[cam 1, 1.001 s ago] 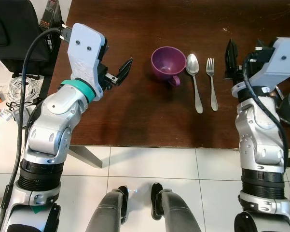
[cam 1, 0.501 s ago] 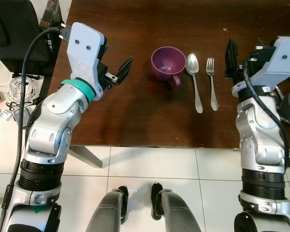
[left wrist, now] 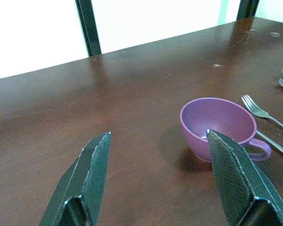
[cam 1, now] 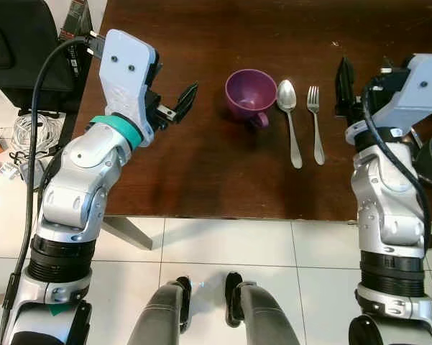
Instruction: Setting the table
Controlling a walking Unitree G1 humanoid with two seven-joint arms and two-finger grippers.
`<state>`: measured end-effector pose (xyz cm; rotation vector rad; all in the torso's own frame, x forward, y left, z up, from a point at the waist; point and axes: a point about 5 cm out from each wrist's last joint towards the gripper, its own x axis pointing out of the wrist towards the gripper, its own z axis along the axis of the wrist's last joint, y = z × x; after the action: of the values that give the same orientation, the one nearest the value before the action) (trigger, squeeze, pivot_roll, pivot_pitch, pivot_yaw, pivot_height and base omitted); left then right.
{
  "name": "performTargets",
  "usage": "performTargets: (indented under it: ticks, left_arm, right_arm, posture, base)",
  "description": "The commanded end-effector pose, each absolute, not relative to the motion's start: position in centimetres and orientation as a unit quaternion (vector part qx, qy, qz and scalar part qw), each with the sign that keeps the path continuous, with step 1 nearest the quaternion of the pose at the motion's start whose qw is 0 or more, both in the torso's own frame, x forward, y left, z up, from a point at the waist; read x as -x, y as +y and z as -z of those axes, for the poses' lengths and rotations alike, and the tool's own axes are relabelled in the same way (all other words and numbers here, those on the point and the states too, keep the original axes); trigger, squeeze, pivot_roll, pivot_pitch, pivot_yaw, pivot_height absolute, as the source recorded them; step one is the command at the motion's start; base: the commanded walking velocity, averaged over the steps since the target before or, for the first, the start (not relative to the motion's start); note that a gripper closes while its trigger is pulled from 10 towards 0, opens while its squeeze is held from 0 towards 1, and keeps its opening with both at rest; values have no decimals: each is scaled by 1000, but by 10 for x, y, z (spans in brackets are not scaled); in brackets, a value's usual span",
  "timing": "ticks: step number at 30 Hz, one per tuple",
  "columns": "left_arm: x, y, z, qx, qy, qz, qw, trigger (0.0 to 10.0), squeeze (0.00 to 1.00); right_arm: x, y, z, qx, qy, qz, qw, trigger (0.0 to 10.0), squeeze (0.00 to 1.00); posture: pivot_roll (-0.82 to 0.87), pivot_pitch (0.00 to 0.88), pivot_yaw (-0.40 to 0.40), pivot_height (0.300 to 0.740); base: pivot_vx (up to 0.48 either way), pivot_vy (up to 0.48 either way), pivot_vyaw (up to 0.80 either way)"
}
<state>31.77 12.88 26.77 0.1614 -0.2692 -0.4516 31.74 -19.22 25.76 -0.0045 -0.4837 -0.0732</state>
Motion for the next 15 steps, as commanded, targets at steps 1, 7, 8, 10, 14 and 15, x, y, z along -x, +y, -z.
performTargets:
  ticks: [1, 7, 8, 10, 14, 15]
  left_arm:
    - [-318, 130, -265, -77, -129, 223, 963, 10000, 0]
    - [-318, 130, -265, -77, -129, 223, 963, 10000, 0]
    - [-318, 130, -265, -77, -129, 223, 963, 10000, 0]
    - [-318, 130, -265, -77, -129, 223, 963, 10000, 0]
    - [-318, 130, -266, -76, -130, 222, 963, 10000, 0]
    - [-318, 130, -266, -76, -130, 222, 963, 10000, 0]
  right_arm:
    - [-315, -194, -257, -1, -238, 41, 970, 10000, 0]
    - [-314, -194, -258, -2, -238, 41, 970, 10000, 0]
    - [-314, -194, -258, -2, -238, 41, 971, 10000, 0]
    - [-314, -194, -258, -2, -238, 41, 971, 10000, 0]
    - [-314, -194, -258, -2, -238, 41, 971, 10000, 0]
    - [-314, -194, -258, -2, -238, 41, 971, 10000, 0]
  posture:
    - [71, 209, 44, 740]
    - [73, 211, 43, 740]
    - [73, 211, 43, 740]
    - [73, 211, 43, 740]
    - [73, 215, 43, 740]
    - [73, 215, 43, 740]
  base:
    - [0, 0, 0]
    - [0, 0, 0]
    - [0, 0, 0]
    - [0, 0, 0]
    - [0, 0, 0]
    - [0, 0, 0]
